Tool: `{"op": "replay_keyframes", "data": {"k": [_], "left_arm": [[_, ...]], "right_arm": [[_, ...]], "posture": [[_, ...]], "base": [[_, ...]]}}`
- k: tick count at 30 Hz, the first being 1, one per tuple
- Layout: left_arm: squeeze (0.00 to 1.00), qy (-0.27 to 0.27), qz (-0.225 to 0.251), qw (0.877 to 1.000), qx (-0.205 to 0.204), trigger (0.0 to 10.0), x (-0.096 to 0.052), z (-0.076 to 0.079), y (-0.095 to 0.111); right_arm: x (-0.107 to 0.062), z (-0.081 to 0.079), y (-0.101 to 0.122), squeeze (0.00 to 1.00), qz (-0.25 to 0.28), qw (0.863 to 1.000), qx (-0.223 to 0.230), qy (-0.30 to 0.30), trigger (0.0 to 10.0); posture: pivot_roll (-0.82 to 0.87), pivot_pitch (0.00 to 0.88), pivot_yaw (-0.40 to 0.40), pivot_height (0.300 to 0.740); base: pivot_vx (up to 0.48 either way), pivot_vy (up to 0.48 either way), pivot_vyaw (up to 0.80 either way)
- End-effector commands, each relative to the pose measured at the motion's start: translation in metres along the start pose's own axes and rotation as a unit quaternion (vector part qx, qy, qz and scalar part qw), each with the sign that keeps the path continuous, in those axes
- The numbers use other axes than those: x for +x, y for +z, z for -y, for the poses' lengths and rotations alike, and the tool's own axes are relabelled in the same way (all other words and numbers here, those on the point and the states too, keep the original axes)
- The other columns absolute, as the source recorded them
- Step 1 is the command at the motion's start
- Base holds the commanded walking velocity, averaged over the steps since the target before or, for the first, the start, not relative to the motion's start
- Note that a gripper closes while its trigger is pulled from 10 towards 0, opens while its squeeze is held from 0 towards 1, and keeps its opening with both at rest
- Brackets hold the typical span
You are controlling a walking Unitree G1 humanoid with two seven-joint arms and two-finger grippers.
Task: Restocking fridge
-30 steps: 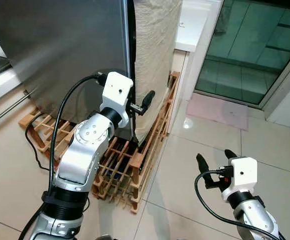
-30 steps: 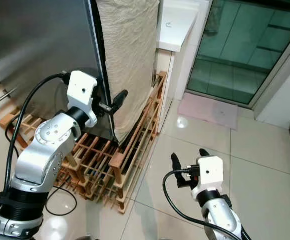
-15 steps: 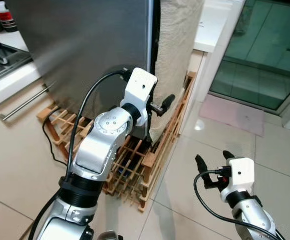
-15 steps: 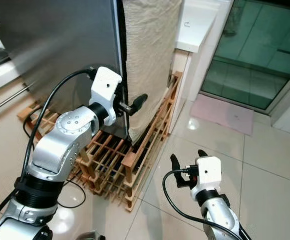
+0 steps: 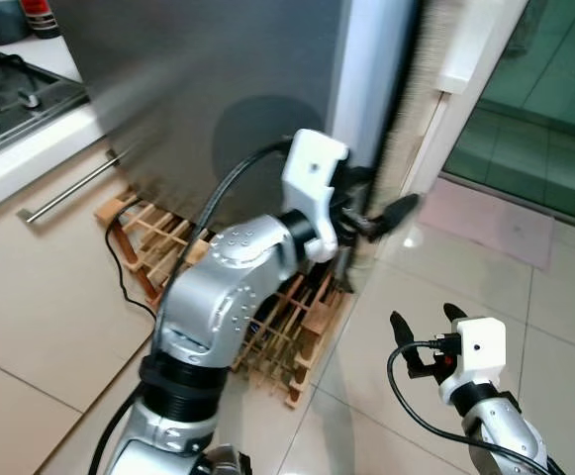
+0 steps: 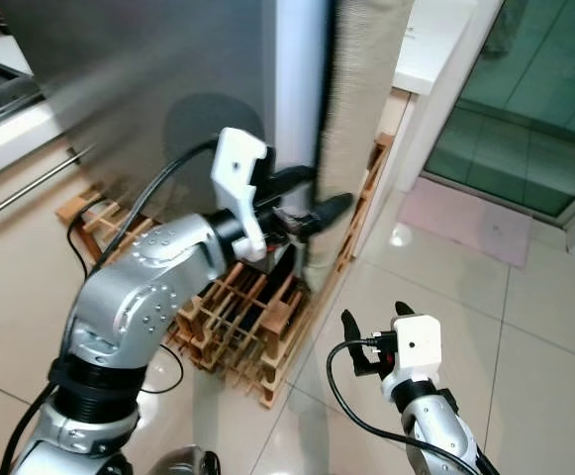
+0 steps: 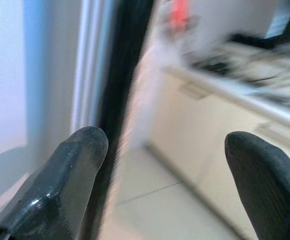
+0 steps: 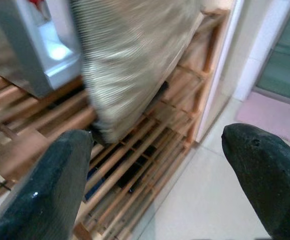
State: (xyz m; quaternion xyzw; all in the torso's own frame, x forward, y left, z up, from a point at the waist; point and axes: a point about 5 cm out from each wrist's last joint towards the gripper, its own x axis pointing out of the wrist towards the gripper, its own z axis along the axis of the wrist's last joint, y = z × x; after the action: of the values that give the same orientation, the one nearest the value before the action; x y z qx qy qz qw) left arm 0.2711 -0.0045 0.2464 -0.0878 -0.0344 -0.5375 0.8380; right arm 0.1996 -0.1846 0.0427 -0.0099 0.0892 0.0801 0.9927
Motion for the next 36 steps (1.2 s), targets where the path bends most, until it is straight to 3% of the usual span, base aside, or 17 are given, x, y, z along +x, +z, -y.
{"op": "replay_keyframes", "data": {"k": [1, 5, 8, 13, 17, 18, 20, 21, 22, 23, 24, 26, 27, 28, 30, 32, 36], "left_arm": [[0.00, -0.070, 0.022, 0.997, -0.004, 10.0, 0.005, 0.020, 0.012], [0.00, -0.098, 0.030, 0.995, -0.009, 10.0, 0.004, 0.025, 0.016], [0.00, -0.105, 0.077, 0.990, -0.049, 10.0, -0.009, 0.013, 0.033], [0.00, 0.015, 0.082, 0.996, -0.015, 10.0, -0.038, -0.029, 0.038], [0.00, 0.065, 0.064, 0.996, 0.001, 10.0, -0.049, -0.042, 0.032], [0.00, 0.119, 0.054, 0.991, 0.013, 10.0, -0.060, -0.054, 0.027], [0.00, 0.119, 0.054, 0.991, 0.013, 10.0, -0.060, -0.054, 0.027], [0.00, 0.187, 0.047, 0.981, 0.019, 10.0, -0.078, -0.067, 0.020], [0.00, 0.187, 0.047, 0.981, 0.019, 10.0, -0.078, -0.067, 0.020], [0.00, 0.337, 0.028, 0.940, 0.046, 10.0, -0.118, -0.091, 0.006], [0.00, 0.337, 0.028, 0.940, 0.046, 10.0, -0.118, -0.091, 0.006], [0.00, 0.416, -0.007, 0.906, 0.086, 10.0, -0.142, -0.101, -0.008], [0.00, 0.416, -0.007, 0.906, 0.086, 10.0, -0.142, -0.101, -0.008], [0.00, 0.441, -0.040, 0.888, 0.126, 10.0, -0.153, -0.103, -0.019], [0.00, 0.471, -0.083, 0.868, 0.132, 10.0, -0.177, -0.102, -0.046], [0.00, 0.491, -0.095, 0.860, 0.102, 10.0, -0.192, -0.095, -0.065], [0.00, 0.504, -0.099, 0.851, 0.113, 10.0, -0.199, -0.082, -0.075]], "right_arm": [[-0.003, 0.003, -0.009, 0.00, -0.012, 1.000, -0.003, -0.008, 10.0], [-0.003, 0.003, -0.010, 0.00, -0.013, 1.000, -0.003, -0.008, 10.0], [-0.002, -0.001, -0.004, 0.00, -0.006, 1.000, -0.005, -0.006, 10.0], [0.014, 0.001, 0.012, 0.00, 0.027, 0.999, -0.021, -0.002, 10.0], [0.022, 0.004, 0.016, 0.00, 0.039, 0.999, -0.024, -0.011, 10.0], [0.030, 0.007, 0.022, 0.00, 0.051, 0.998, -0.027, -0.021, 10.0], [0.030, 0.007, 0.022, 0.00, 0.051, 0.998, -0.027, -0.021, 10.0], [0.041, 0.010, 0.032, 0.00, 0.068, 0.997, -0.034, -0.032, 10.0], [0.041, 0.010, 0.032, 0.00, 0.068, 0.997, -0.034, -0.032, 10.0], [0.059, 0.019, 0.050, 0.00, 0.096, 0.993, -0.041, -0.060, 10.0], [0.059, 0.019, 0.050, 0.00, 0.096, 0.993, -0.041, -0.060, 10.0], [0.068, 0.029, 0.060, 0.00, 0.106, 0.990, -0.044, -0.080, 10.0], [0.068, 0.029, 0.060, 0.00, 0.106, 0.990, -0.044, -0.080, 10.0], [0.072, 0.035, 0.064, 0.00, 0.109, 0.989, -0.045, -0.091, 10.0], [0.077, 0.047, 0.069, 0.00, 0.108, 0.986, -0.043, -0.117, 10.0], [0.079, 0.055, 0.068, 0.00, 0.099, 0.985, -0.036, -0.136, 10.0], [0.079, 0.059, 0.065, 0.00, 0.091, 0.985, -0.020, -0.146, 10.0]], "posture": [[-0.06, 0.106, 0.021, 0.731], [-0.06, 0.105, 0.021, 0.731], [-0.07, 0.072, 0.015, 0.731], [-0.06, 0.060, 0.006, 0.731], [-0.04, 0.052, 0.006, 0.731], [-0.03, 0.048, 0.009, 0.731], [-0.03, 0.048, 0.009, 0.731], [-0.02, 0.042, 0.011, 0.731], [-0.02, 0.042, 0.011, 0.731], [0.00, 0.035, 0.015, 0.731], [0.00, 0.035, 0.015, 0.731], [0.01, 0.029, 0.016, 0.731], [0.01, 0.029, 0.016, 0.731], [0.01, 0.026, 0.014, 0.731], [0.01, 0.020, 0.010, 0.731], [0.01, 0.020, 0.007, 0.731], [0.01, 0.019, 0.001, 0.731]], "base": [[0.000, 0.000, 0.00], [0.000, 0.000, 0.00], [0.000, 0.000, 0.00], [0.000, 0.000, 0.00], [0.000, 0.000, 0.00], [0.000, 0.000, 0.00], [0.000, 0.000, 0.00], [0.000, 0.000, 0.00], [0.000, 0.000, 0.00], [0.000, 0.000, 0.00], [0.000, 0.000, 0.00], [0.000, 0.000, 0.00], [0.000, 0.000, 0.00], [0.000, 0.000, 0.00], [0.000, 0.000, 0.00], [0.000, 0.000, 0.00], [0.000, 0.000, 0.00]]}}
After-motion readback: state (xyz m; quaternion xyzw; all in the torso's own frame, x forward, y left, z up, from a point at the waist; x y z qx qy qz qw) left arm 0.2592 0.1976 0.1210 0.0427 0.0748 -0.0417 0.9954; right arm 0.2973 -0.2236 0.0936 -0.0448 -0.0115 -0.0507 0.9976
